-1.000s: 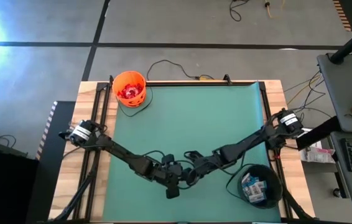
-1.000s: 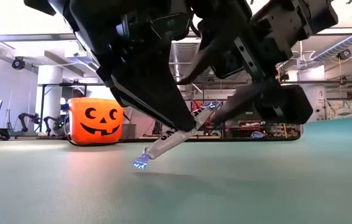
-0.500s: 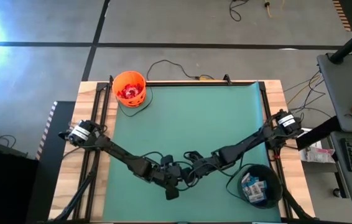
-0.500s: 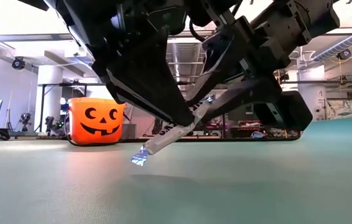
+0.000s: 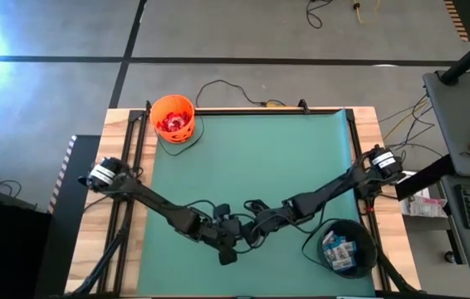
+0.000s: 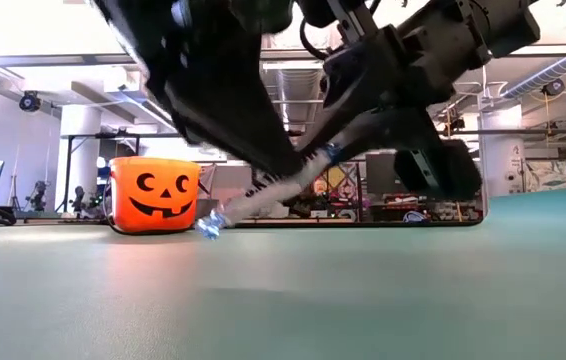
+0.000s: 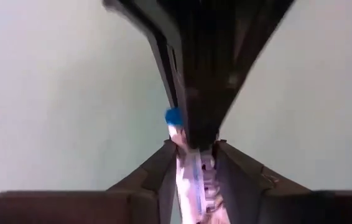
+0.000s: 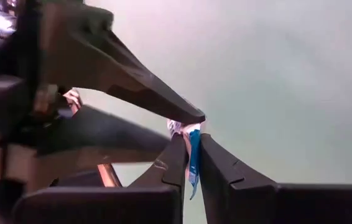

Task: Sort candy by brand, put in halloween buckets
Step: Put the white chocolate into the black bucket

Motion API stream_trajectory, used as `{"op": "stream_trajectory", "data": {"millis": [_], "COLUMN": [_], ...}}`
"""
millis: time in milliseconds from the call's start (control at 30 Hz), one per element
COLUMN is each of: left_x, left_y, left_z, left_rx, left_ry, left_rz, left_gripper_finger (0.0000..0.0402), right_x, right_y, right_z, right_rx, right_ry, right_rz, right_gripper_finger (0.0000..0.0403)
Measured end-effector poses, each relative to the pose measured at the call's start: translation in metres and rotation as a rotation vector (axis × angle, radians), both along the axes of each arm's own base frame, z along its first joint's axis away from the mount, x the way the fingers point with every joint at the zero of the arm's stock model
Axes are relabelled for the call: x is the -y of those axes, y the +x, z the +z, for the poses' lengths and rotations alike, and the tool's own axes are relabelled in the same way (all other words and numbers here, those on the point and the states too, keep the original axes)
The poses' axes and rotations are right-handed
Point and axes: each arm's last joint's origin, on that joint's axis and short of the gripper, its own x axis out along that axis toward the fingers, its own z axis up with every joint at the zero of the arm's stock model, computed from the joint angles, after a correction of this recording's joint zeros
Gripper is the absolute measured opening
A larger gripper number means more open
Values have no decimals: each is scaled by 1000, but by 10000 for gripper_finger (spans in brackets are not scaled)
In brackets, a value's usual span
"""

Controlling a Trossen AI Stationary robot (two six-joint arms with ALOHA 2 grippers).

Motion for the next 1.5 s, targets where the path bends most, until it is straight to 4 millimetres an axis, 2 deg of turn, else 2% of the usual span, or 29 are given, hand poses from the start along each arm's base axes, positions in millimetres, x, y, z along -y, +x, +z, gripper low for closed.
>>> {"op": "stream_trajectory", "data": {"millis": [200,333,433,533,667,767,867,967,1100,1200,1300,1400,1500], "left_x": [-3,-9,-22,-36,-58,-75,-88,-97,-102,-104,-107,-110,-112], "left_y": [-24,-52,-86,-123,-167,-192,-211,-222,-220,-205,-189,-175,-163], "left_z": [32,51,71,95,128,144,151,138,96,62,37,14,-5], "left_rx": [-7,-74,-130,-153,-103,-10,98,216,314,236,144,42,-29], "left_ry": [106,177,286,358,298,211,132,85,52,-12,-49,-26,8], "left_rz": [38,81,187,251,282,293,313,376,401,382,407,406,455], "left_gripper_finger": [148,192,215,227,229,225,221,218,213,204,195,188,184], "right_x": [4,12,10,0,-13,-26,-40,-48,-58,-58,-57,-58,-60], "right_y": [-9,-27,-44,-65,-97,-117,-140,-164,-181,-186,-188,-187,-187], "right_z": [21,54,85,137,195,221,230,226,204,181,158,143,140], "right_rx": [16,-39,-171,-275,-452,-553,-677,-869,-966,-1056,-1107,-1105,-1124], "right_ry": [-54,-62,-125,-153,-72,22,69,48,18,-32,-90,-82,-33], "right_rz": [100,135,163,219,276,290,293,204,127,55,41,98,189], "right_gripper_finger": [19,18,18,18,18,18,18,18,18,18,27,60,109]}}
